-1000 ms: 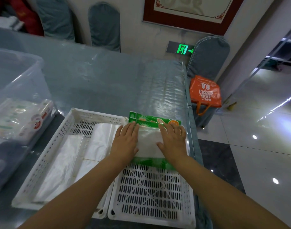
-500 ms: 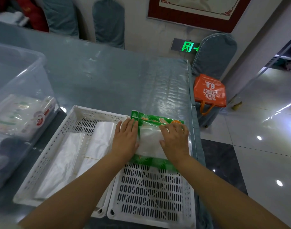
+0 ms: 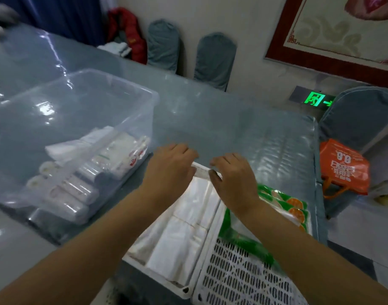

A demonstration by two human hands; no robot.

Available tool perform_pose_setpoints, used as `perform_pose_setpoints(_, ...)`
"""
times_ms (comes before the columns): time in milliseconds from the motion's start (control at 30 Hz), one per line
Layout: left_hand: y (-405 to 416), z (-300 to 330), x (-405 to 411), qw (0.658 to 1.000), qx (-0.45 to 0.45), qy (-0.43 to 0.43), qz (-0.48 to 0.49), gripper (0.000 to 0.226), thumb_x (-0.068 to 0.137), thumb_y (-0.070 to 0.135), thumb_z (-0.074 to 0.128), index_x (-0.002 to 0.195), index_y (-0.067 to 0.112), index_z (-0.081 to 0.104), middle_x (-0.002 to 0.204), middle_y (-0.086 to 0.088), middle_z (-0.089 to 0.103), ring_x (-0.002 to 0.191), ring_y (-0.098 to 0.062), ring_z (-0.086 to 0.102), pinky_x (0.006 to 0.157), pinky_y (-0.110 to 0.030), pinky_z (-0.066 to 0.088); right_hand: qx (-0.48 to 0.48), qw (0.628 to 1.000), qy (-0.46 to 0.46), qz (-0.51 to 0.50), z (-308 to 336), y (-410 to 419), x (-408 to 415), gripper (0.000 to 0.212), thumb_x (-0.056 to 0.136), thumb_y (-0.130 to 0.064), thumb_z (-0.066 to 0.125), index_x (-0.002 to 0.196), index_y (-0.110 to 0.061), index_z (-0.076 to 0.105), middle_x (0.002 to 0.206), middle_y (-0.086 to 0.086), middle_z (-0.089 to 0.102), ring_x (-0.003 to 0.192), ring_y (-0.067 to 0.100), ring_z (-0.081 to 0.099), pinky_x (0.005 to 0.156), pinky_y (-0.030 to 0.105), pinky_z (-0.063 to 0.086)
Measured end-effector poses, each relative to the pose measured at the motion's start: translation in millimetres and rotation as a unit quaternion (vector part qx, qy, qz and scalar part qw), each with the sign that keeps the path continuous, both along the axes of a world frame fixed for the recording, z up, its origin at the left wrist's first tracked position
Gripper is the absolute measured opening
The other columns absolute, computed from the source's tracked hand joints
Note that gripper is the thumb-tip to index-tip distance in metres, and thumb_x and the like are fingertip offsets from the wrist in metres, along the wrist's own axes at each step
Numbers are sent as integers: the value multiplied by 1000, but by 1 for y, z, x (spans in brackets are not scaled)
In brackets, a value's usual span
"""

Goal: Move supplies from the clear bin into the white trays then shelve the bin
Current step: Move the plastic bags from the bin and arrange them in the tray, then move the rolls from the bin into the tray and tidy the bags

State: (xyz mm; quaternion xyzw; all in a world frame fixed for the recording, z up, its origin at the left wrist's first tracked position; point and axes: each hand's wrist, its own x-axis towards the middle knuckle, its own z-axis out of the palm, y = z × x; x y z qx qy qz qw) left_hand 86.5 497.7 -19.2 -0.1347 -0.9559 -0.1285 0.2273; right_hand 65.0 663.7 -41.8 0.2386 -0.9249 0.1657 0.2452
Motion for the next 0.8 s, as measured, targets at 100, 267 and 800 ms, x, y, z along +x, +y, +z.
perform_pose_setpoints(100,-62,34,5,999,-10,29,36,17,69,12,69,86,12,69,82,-10,67,77,-31,59,68,-37,47,-36,998,25,52,28,-61,-10,9,72,-6,71,78,-6,65,76,12,65,72,31,59,69,30,39)
perform_pose_setpoints(267,-190,59,4,995,1,20,99,20,78,21,69,97,16,68,97,-7,68,89,-28,59,73,-35,47,-65,990,41,121,59,-177,-27,16,73,-11,74,87,-5,68,82,12,70,77,25,61,75,21,42)
perform_pose_setpoints(800,-482,9,-51,982,-68,-169,39,30,84,32,59,113,28,61,113,5,64,103,-20,57,82,-34,44,401,818,-366,190,-38,-456,-80,29,87,-28,57,108,-8,59,112,13,60,100,31,57,77,37,48)
